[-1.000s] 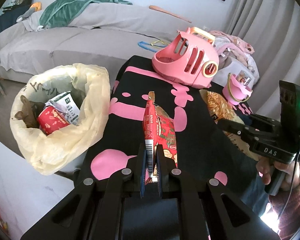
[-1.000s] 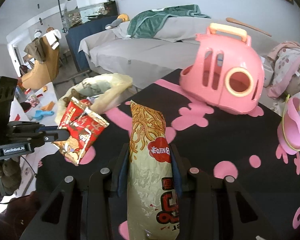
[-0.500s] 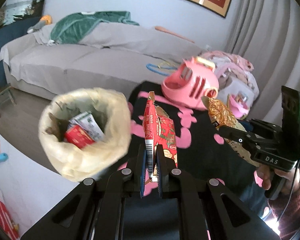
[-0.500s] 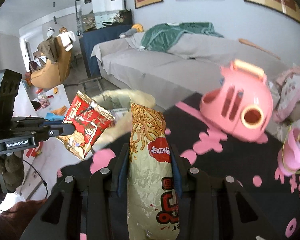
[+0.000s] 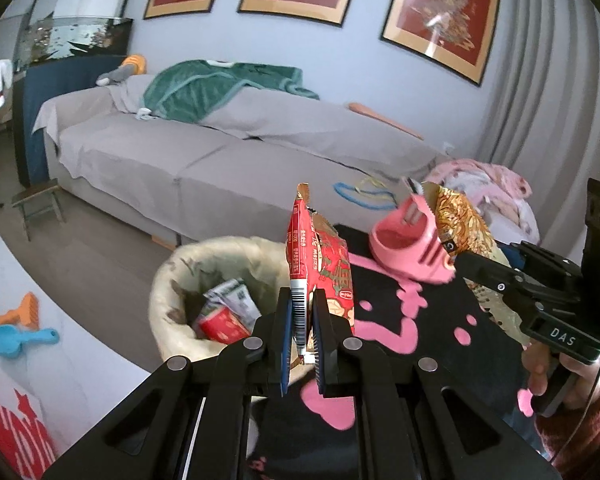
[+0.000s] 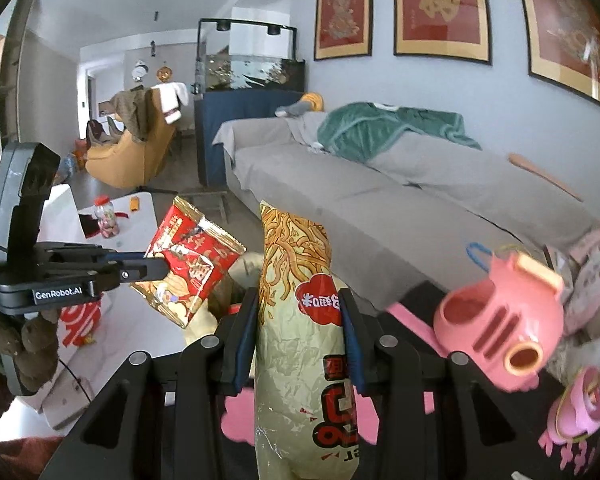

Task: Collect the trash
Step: 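Carry the red packet and yellow-and-white snack bag over the yellow trash bag, then open the left gripper to drop the red packet into the yellow bag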

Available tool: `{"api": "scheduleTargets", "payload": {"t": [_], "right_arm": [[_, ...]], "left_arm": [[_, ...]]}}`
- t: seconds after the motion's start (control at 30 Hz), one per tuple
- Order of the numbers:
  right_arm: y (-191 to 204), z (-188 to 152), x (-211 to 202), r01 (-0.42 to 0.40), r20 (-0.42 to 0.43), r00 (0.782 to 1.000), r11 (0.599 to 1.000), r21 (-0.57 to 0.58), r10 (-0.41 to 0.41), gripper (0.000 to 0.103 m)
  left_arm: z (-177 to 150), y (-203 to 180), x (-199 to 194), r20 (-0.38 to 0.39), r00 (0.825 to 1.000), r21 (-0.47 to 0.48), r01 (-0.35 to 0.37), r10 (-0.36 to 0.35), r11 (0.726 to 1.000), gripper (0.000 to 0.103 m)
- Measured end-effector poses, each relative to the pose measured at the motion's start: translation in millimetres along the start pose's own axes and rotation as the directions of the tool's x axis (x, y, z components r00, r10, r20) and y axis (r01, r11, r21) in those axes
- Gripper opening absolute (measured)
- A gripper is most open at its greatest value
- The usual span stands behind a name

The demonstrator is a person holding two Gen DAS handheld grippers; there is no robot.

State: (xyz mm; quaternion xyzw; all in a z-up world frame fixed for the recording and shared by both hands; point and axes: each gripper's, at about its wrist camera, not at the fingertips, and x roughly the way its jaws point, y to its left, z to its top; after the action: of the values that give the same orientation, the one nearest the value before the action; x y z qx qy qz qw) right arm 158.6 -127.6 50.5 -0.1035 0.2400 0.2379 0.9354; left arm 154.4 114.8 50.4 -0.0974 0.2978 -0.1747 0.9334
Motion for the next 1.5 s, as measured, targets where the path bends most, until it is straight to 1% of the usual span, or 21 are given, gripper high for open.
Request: {"api": "scheduleTargets", "payload": {"t": [0.1, 0.2, 0.3, 0.4, 0.47, 0.67, 0.9, 0.97, 1.07, 1.1, 1.17, 1.2, 1.23, 1.3, 1.37, 1.5], "right_arm": [[4.3, 10.5, 12.0, -0.018, 0.009, 1.0, 1.0, -0.003, 0.018, 0.035], [5.0, 19.1, 29.7, -0.045, 0.002, 0.999, 0.999, 0.01, 0.045, 0.035], [4.0, 26.0, 49.3, -0.06, -0.009, 0.998, 0.998, 0.011, 0.06, 0.035], [3.0, 29.5, 67.4, -0.073, -0.02, 0.997, 0.997, 0.01, 0.073, 0.035], [1.1, 29.9, 81.0, -0.08, -0.032, 0.996, 0.997, 0.014, 0.08, 0.035], [-4.7, 28.2, 122.1, -0.096, -0.084, 0.992, 0.995, 0.034, 0.099, 0.035], [-13.3, 16.9, 157.3, -0.087, -0.154, 0.984, 0.995, 0.046, 0.093, 0.035], [-16.9, 12.4, 164.9, -0.086, -0.172, 0.98, 0.995, 0.057, 0.095, 0.035], [-21.8, 5.2, 175.5, -0.081, -0.197, 0.976, 0.994, 0.07, 0.093, 0.035], [-22.8, 4.7, 178.1, -0.082, -0.203, 0.975, 0.994, 0.074, 0.096, 0.035], [-24.2, 1.9, 184.2, -0.083, -0.216, 0.971, 0.993, 0.082, 0.099, 0.035], [-23.9, 0.6, 186.6, -0.083, -0.221, 0.97, 0.993, 0.082, 0.1, 0.035], [-23.6, -0.7, 190.0, -0.085, -0.227, 0.969, 0.993, 0.084, 0.102, 0.035], [-20.6, -1.3, 195.5, -0.087, -0.234, 0.967, 0.992, 0.086, 0.105, 0.035], [-16.8, -1.5, 202.3, -0.1, -0.245, 0.962, 0.991, 0.093, 0.12, 0.035], [-4.0, -0.7, 218.2, -0.141, -0.271, 0.949, 0.985, 0.097, 0.162, 0.036]], "left_arm": [[3.9, 15.5, 1.8, 0.008, 1.0, -0.029, -0.021, 0.022, 0.999, 0.009], [5.7, 32.9, 12.6, -0.001, 0.999, -0.063, -0.041, 0.041, 0.997, 0.009], [4.9, 51.3, 30.8, -0.034, 0.997, -0.108, -0.066, 0.063, 0.992, 0.009], [1.8, 65.6, 50.0, -0.063, 0.994, -0.126, -0.094, 0.086, 0.988, 0.009], [-1.3, 71.9, 60.6, -0.083, 0.993, -0.139, -0.099, 0.088, 0.985, 0.009], [-8.4, 88.1, 96.4, -0.146, 0.986, -0.163, -0.097, 0.074, 0.982, 0.009], [-15.3, 95.5, 138.9, -0.211, 0.977, -0.177, -0.075, 0.037, 0.981, 0.009], [-17.3, 96.4, 146.2, -0.222, 0.975, -0.189, -0.063, 0.02, 0.98, 0.009], [-20.1, 100.8, 158.7, -0.227, 0.973, -0.222, -0.012, -0.04, 0.975, 0.012], [-20.6, 101.9, 160.6, -0.224, 0.973, -0.231, 0.002, -0.055, 0.973, 0.014], [-20.1, 106.2, 161.0, -0.203, 0.977, -0.248, 0.012, -0.064, 0.969, 0.025], [-19.2, 109.8, 160.1, -0.194, 0.979, -0.255, 0.014, -0.065, 0.967, 0.037], [-19.0, 112.1, 160.0, -0.187, 0.98, -0.264, 0.016, -0.068, 0.964, 0.045], [-18.9, 116.8, 157.8, -0.178, 0.982, -0.279, 0.012, -0.065, 0.96, 0.048], [-18.1, 121.6, 151.9, -0.163, 0.986, -0.288, -0.003, -0.046, 0.958, 0.048], [-19.3, 137.5, 134.8, -0.118, 0.993, -0.321, -0.06, 0.023, 0.945, 0.049]]}}
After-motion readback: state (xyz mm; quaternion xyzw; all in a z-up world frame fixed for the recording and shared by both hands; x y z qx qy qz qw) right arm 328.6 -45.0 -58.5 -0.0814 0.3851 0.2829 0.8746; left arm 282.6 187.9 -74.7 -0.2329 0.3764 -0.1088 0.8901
